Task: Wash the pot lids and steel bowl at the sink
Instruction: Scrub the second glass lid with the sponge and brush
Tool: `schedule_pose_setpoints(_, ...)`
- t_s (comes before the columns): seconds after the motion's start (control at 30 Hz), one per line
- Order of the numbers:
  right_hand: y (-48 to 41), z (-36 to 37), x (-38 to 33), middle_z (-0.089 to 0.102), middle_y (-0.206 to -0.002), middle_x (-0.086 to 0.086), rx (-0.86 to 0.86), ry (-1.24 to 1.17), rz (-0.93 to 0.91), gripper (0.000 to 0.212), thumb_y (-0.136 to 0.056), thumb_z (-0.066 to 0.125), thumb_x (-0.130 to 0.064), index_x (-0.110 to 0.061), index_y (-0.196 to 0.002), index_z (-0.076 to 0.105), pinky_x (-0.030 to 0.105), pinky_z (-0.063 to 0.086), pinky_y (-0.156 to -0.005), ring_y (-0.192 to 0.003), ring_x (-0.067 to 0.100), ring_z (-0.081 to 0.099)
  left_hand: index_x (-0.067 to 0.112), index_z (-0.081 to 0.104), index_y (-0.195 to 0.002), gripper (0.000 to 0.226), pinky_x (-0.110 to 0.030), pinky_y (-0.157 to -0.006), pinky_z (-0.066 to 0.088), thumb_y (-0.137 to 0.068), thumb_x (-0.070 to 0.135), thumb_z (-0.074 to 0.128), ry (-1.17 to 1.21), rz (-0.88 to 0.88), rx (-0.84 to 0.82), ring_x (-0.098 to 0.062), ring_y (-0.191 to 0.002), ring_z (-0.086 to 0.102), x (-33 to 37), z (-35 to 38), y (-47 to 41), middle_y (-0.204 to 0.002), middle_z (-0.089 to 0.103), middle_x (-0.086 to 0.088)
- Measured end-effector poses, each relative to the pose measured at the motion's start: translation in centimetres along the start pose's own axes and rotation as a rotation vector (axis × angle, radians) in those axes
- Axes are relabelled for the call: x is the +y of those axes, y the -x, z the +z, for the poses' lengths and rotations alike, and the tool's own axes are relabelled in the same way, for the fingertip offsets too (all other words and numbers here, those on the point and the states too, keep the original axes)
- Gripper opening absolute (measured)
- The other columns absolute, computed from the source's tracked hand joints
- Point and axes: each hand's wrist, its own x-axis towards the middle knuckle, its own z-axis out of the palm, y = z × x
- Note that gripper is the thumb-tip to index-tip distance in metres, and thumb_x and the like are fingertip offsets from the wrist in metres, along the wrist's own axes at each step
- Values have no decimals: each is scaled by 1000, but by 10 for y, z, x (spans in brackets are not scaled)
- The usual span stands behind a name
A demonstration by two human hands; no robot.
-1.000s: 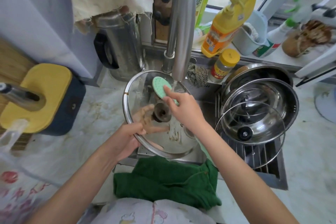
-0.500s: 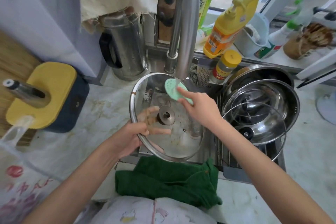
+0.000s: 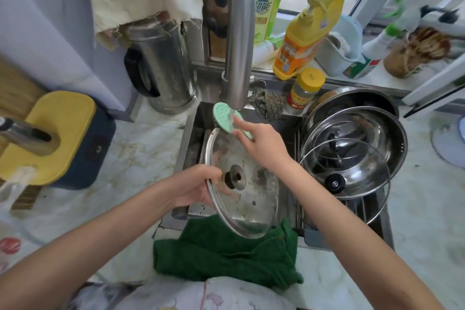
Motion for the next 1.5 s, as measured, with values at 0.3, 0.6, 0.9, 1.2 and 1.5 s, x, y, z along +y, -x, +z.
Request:
schedule_pose_setpoints(0.3, -2, 2, 12, 71, -96, -10, -69, -166, 69, 38, -97, 53, -36, -36, -135, 52, 24, 33, -50, -38, 2, 36, -2, 45, -128, 56, -52, -89, 54, -72, 4, 48, -23, -45, 30, -29, -110, 65, 4, 0, -19, -124, 60, -20)
schedule_pose_setpoints(0.6, 0, -16, 15, 52, -60, -22, -152, -70, 9, 38, -97, 53, -35, -38, -134, 53, 16, 23, -41, -37, 5, 36, 6, 35, -137, 75, -52, -87, 54, -63, 5, 49, -38, -46, -13, -29, -112, 63, 1, 0, -29, -131, 54, -21)
schedule_pose_setpoints(0.9, 1, -20, 10, 60, -69, -16, -234, 1, -51, 38, -97, 51, -39, -42, -135, 50, 17, 26, -39, -37, 3, 42, 0, 43, -129, 68, -57, -93, 50, -62, 7, 49, -69, -76, 6, -28, -113, 63, -2, 0, -28, -122, 61, -17)
schedule_pose_setpoints(1.2, -16, -31, 26, 54, -62, -14, -57, 157, 79, 40, -98, 46, -46, -44, -137, 46, 29, 38, -54, -56, 7, 51, 28, 16, -150, 98, -42, -81, 58, -61, 3, 48, -121, -73, 50, -26, -116, 60, -10, -9, -48, -136, 47, -7)
schedule_pose_setpoints(1.5, 2, 26, 65, 65, -125, 3, -4, -147, 404, 43, -96, 50, -42, -33, -137, 50, 35, 48, -85, -112, 23, 60, 18, 45, -132, 53, -20, -52, 46, -85, -5, 46, -685, 113, 407, -13, -71, 56, -1, -20, -89, -91, 60, -2)
